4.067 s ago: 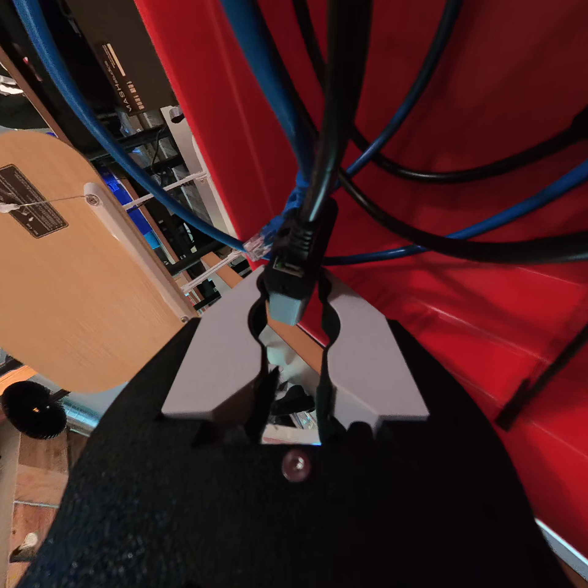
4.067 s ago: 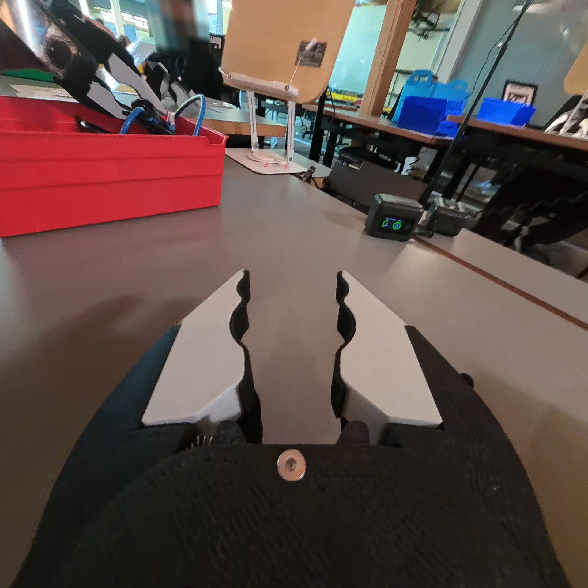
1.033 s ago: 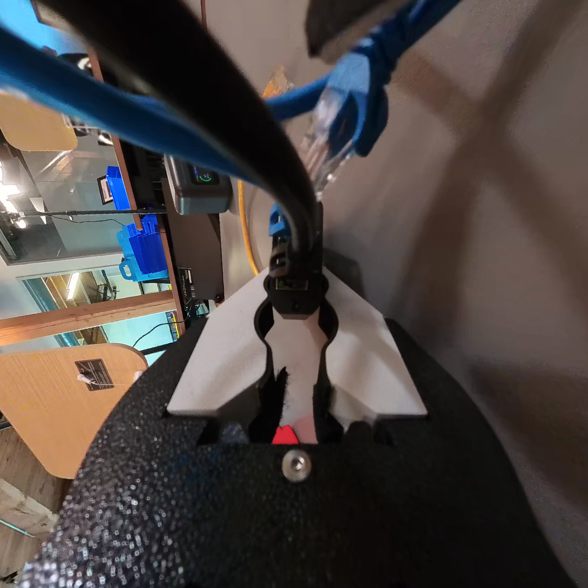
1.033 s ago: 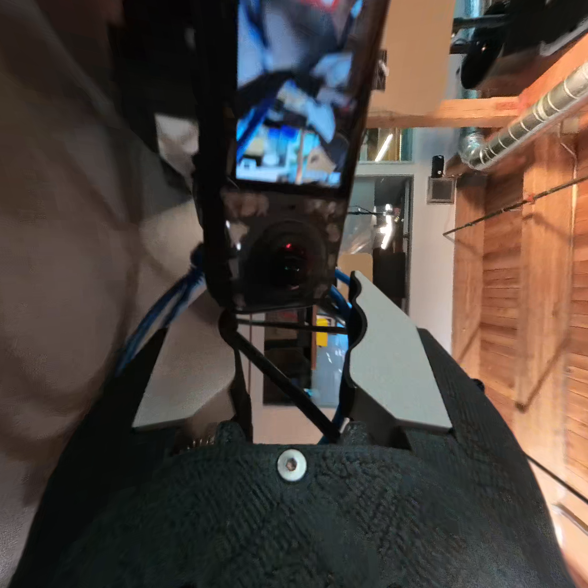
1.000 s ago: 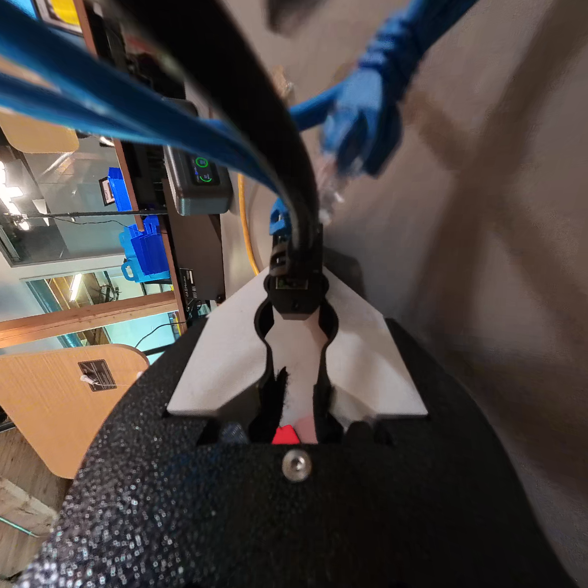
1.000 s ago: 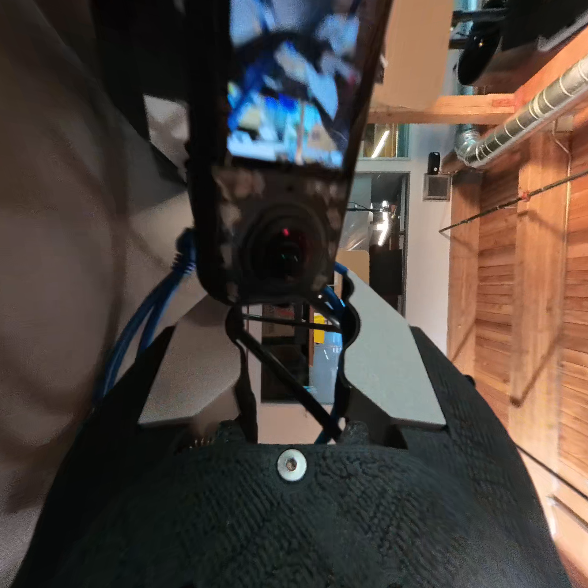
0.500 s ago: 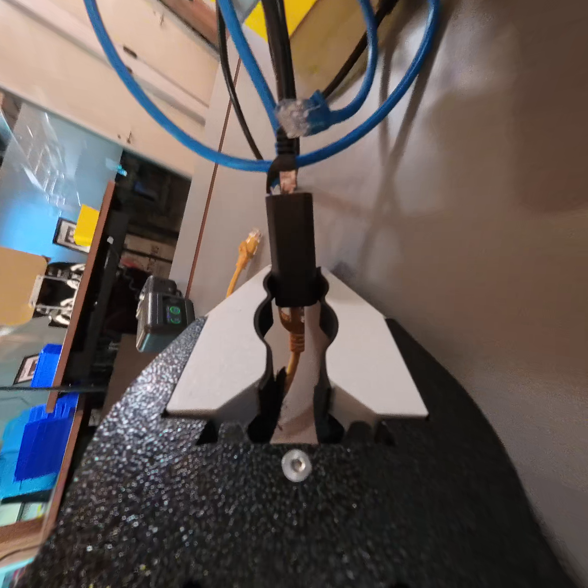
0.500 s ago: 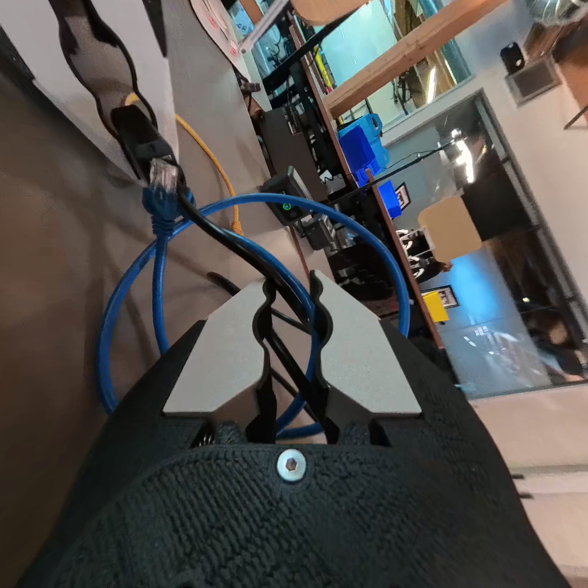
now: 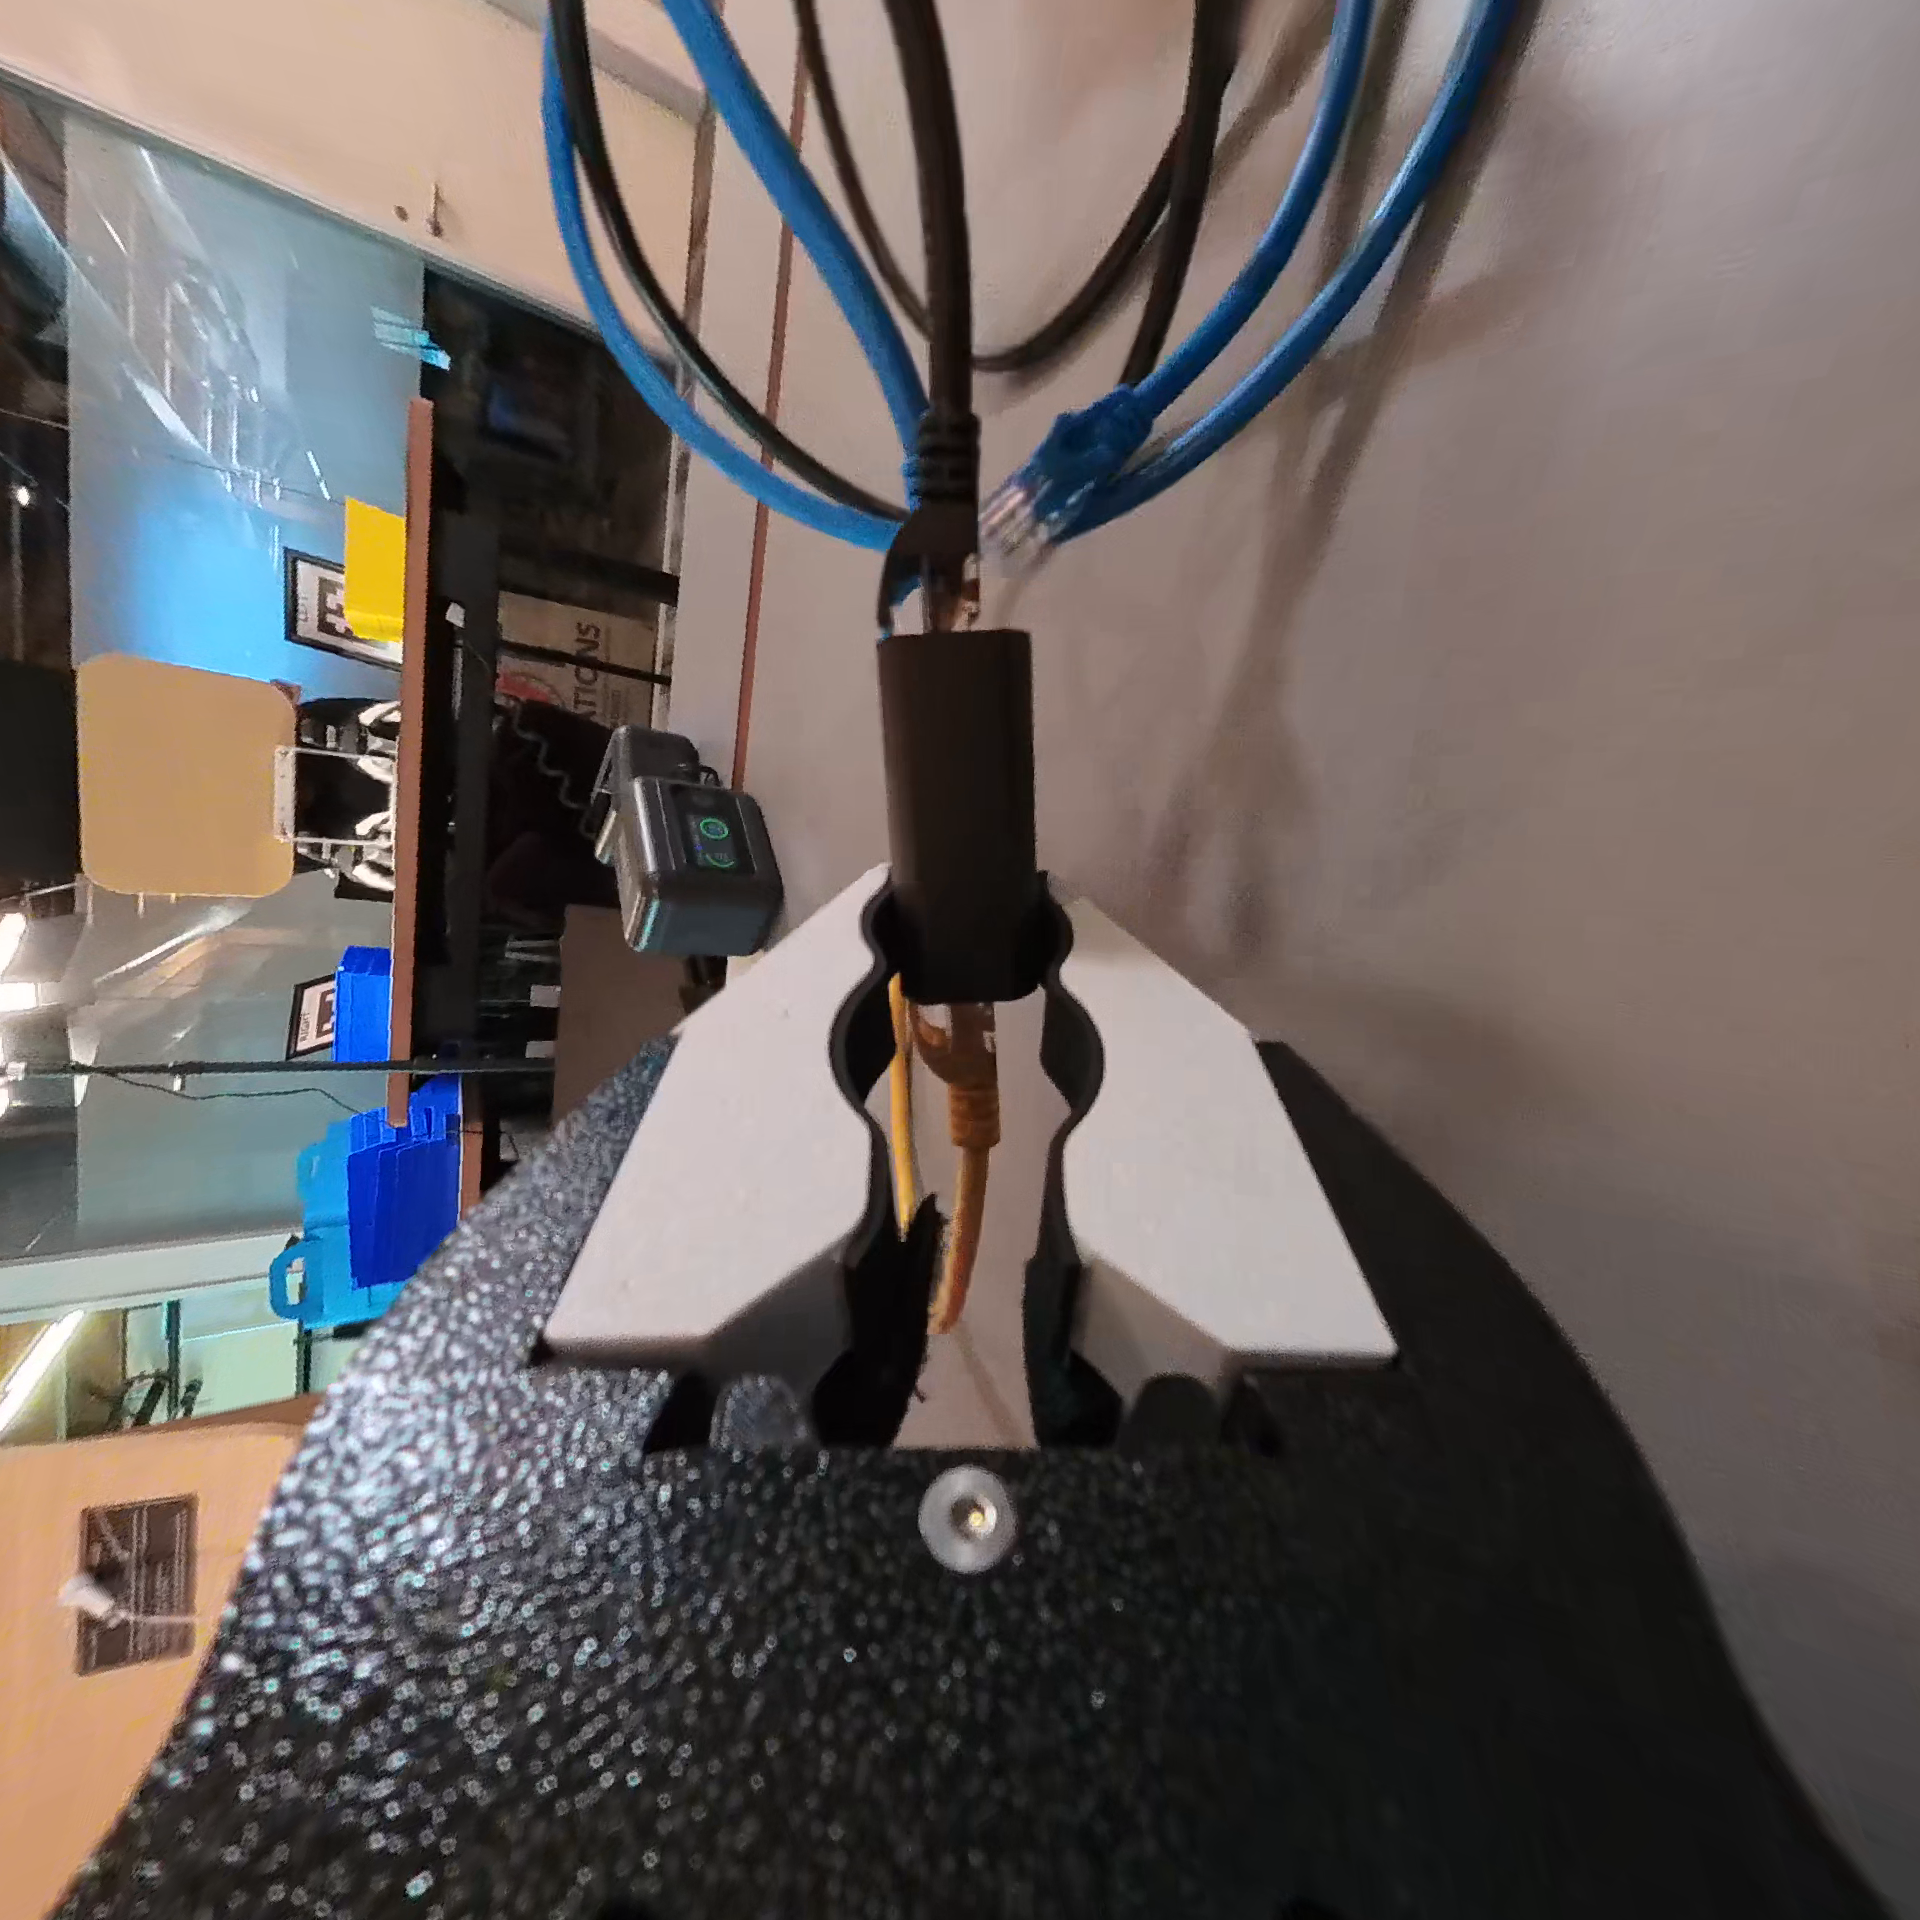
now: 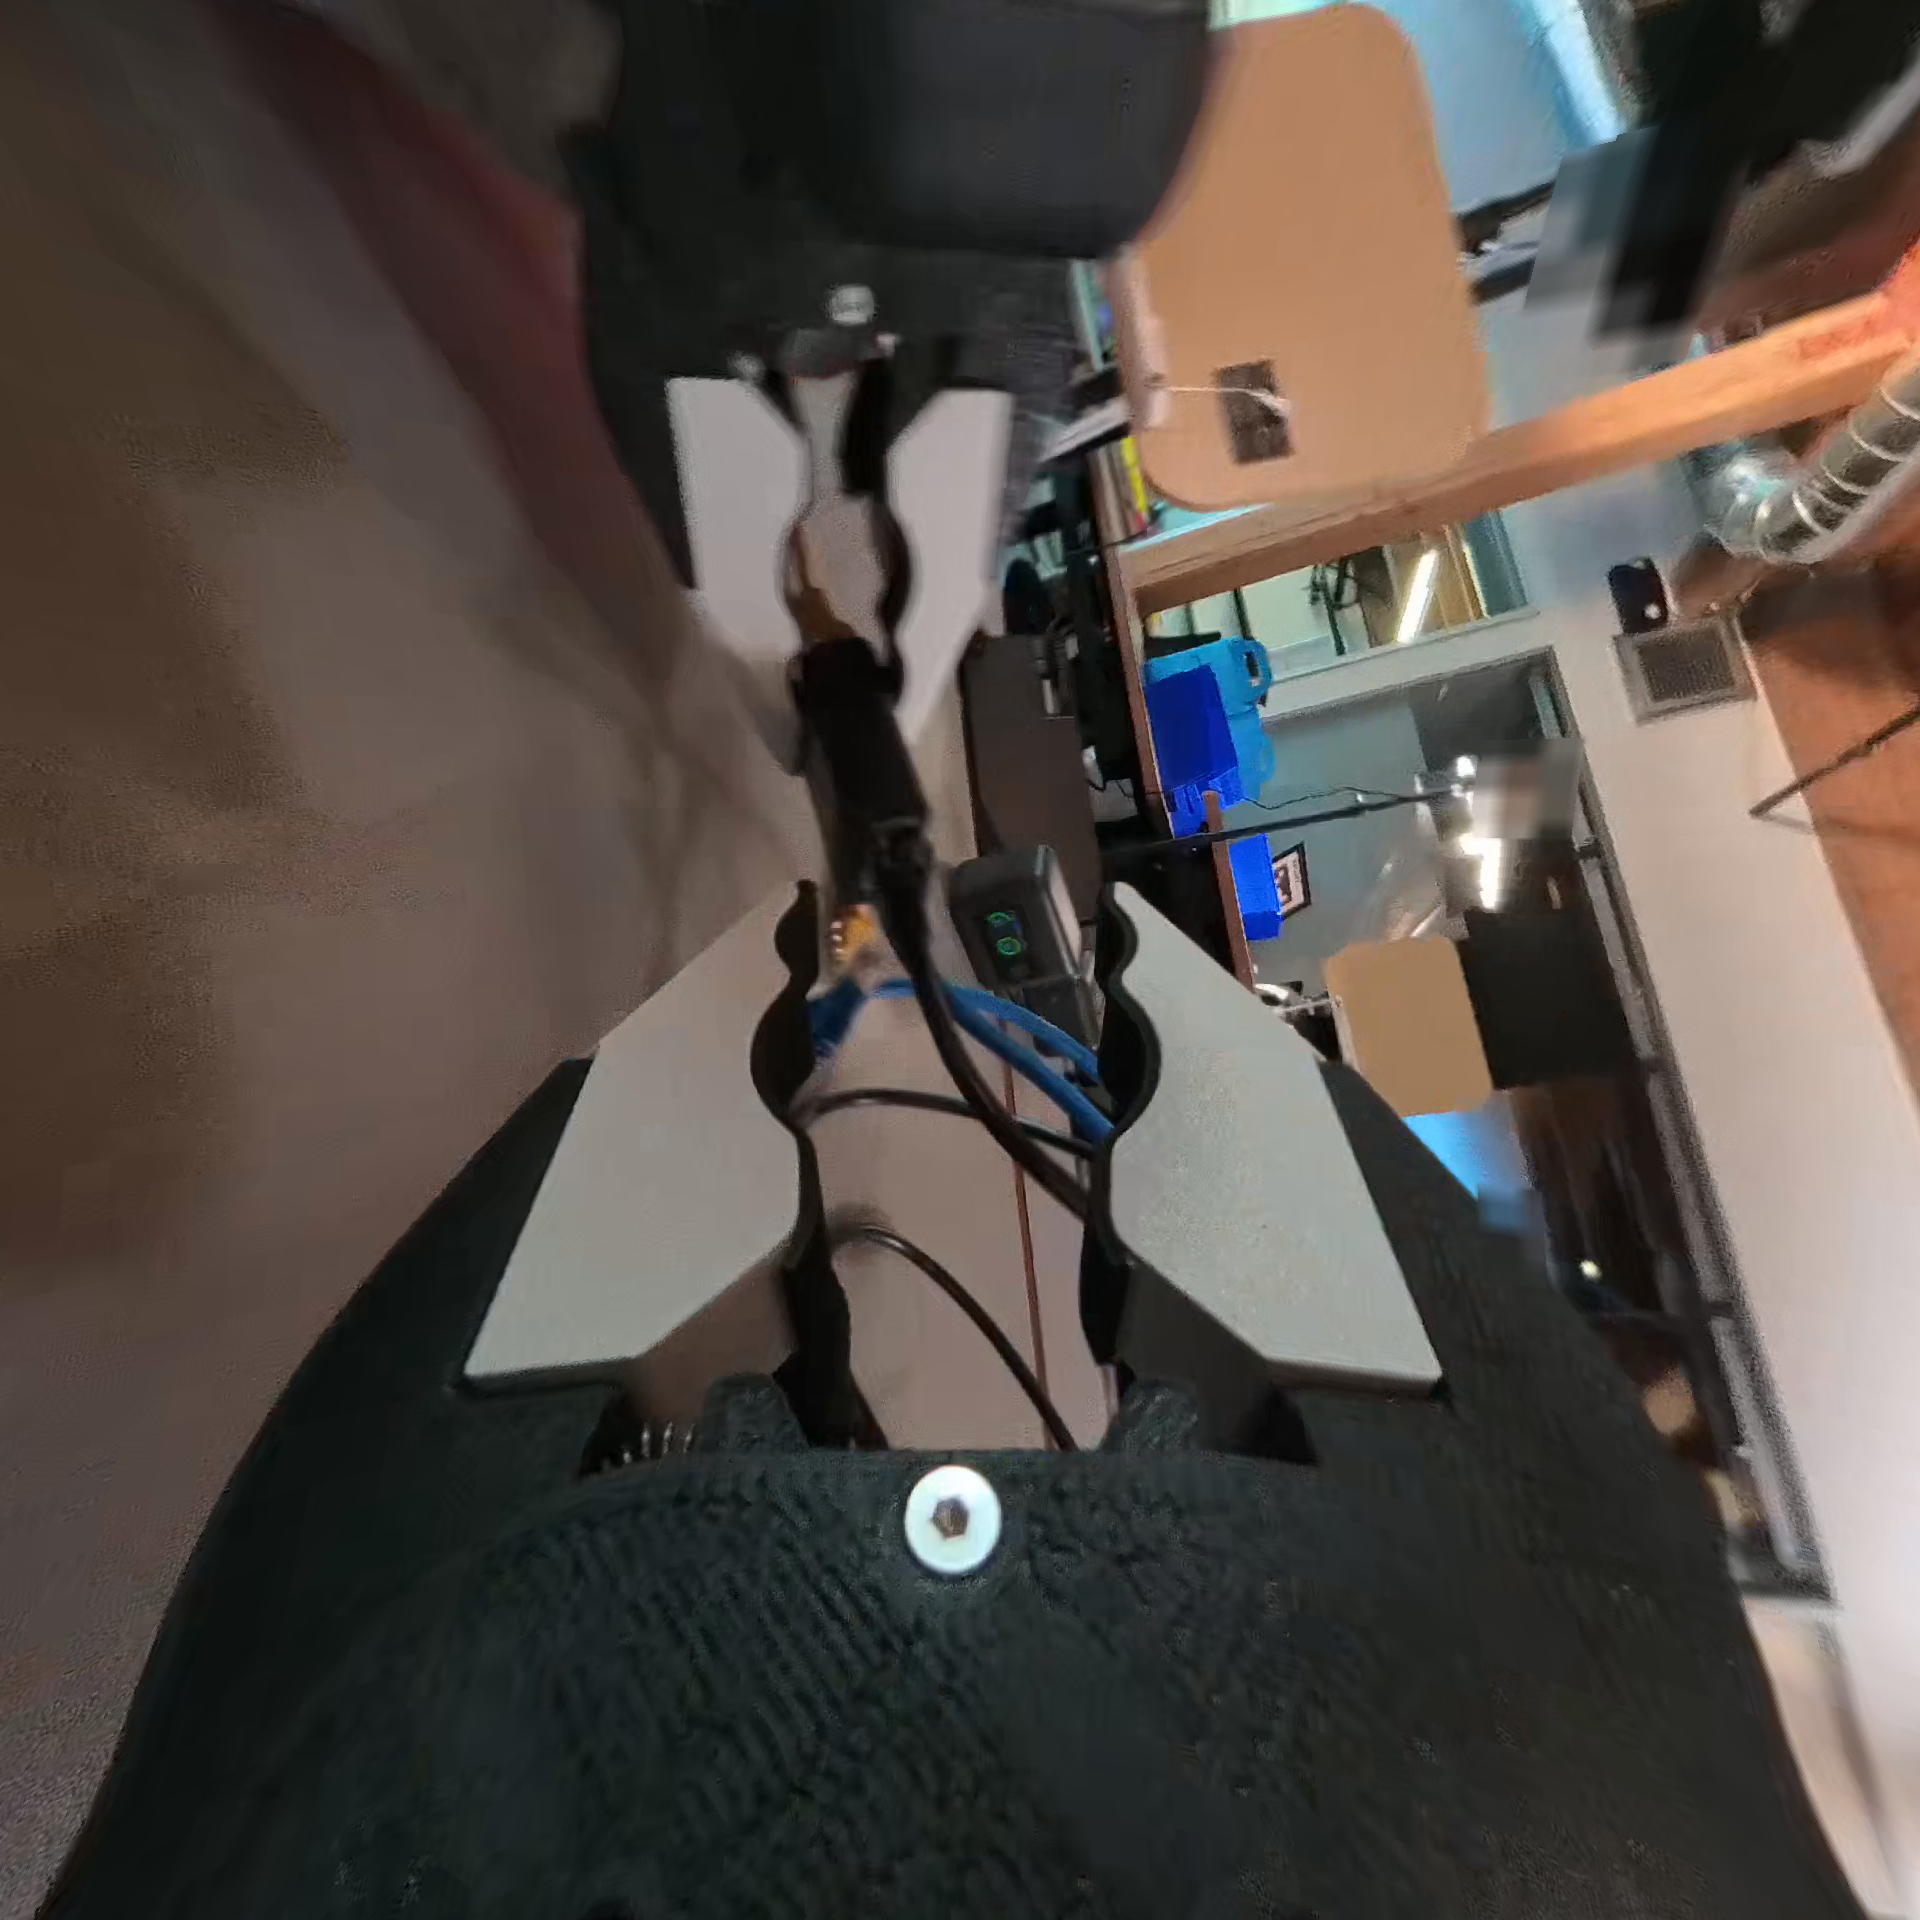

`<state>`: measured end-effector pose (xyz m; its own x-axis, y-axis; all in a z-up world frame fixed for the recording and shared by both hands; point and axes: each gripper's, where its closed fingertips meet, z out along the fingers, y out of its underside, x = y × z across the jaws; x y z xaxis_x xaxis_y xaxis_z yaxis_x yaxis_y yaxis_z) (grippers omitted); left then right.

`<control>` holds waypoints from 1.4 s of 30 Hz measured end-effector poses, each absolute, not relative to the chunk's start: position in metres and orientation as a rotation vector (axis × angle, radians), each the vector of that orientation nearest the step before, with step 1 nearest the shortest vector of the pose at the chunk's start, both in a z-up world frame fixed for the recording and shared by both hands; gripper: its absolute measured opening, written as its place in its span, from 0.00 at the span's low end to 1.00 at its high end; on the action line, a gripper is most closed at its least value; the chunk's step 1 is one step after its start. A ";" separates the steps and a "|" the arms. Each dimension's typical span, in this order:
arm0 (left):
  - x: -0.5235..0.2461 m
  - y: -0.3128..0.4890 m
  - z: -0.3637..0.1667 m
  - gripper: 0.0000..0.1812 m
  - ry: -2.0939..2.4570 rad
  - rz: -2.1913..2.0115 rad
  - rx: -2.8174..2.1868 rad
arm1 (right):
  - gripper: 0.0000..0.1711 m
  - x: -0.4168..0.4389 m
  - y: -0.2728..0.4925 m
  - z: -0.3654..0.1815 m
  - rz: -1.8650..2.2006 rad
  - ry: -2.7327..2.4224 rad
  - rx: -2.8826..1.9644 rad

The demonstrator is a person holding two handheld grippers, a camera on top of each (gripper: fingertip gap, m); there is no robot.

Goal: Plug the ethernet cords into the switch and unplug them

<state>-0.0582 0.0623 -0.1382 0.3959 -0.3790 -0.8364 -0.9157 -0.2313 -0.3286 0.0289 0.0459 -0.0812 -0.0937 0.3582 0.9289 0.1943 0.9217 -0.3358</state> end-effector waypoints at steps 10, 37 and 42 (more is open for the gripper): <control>-0.038 0.053 -0.150 0.13 1.289 0.690 -1.744 | 0.17 0.001 0.044 -0.120 0.192 -1.750 -0.557; -0.012 0.059 -0.168 0.15 1.325 0.555 -1.694 | 0.08 -0.001 0.055 -0.149 0.258 -1.823 -0.726; -0.007 0.057 -0.169 0.12 1.339 0.502 -1.721 | 0.07 0.005 0.049 -0.151 0.280 -1.858 -0.633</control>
<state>-0.0072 0.0568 -0.1691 0.3389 -0.5687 -0.7495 -0.9212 -0.0387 -0.3872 0.0051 0.0490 -0.1512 -0.2579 0.5480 0.7957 0.2897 0.8295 -0.4774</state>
